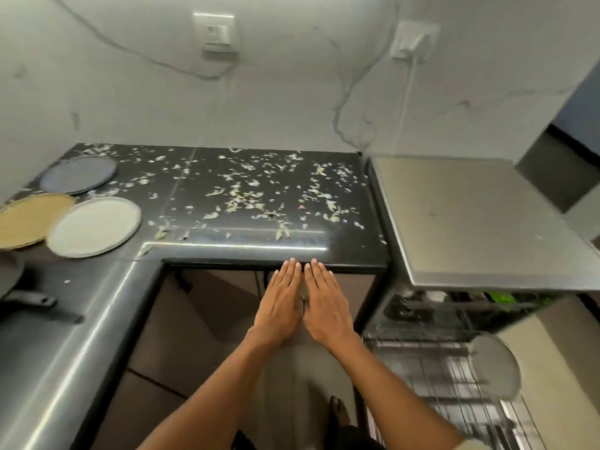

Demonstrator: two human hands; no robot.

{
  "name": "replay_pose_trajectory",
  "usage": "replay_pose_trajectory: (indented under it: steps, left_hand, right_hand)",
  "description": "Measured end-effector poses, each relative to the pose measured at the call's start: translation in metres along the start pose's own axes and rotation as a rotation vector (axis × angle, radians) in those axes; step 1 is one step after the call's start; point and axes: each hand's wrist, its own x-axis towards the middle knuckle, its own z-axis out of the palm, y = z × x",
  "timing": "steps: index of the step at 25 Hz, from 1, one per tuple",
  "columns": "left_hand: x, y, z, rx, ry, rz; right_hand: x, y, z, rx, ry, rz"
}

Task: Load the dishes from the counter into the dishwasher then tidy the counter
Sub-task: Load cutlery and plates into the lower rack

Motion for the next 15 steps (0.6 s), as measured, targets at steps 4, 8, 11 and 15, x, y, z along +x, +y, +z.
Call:
replay_pose_trajectory:
  steps: [4,8,11,15]
  left_hand:
    - [0.001,-0.054,-0.040,0.052,0.100,-0.138]
    - [0.014,-0.107,-0.061,0.116,0.110,-0.270]
    - [0.030,-0.138,-0.072,0.138,0.154,-0.359]
    - [0.050,-0.188,-0.086,0.164,0.193,-0.518]
  right_hand:
    - [0.050,-0.048,0.009,0.045,-0.010,-0.165]
    - [0.104,-0.078,0.029,0.081,-0.052,-0.264]
    - [0.152,-0.093,0.046,0.111,-0.080,-0.347]
    - [0.221,-0.120,0.069,0.139,-0.144,-0.491]
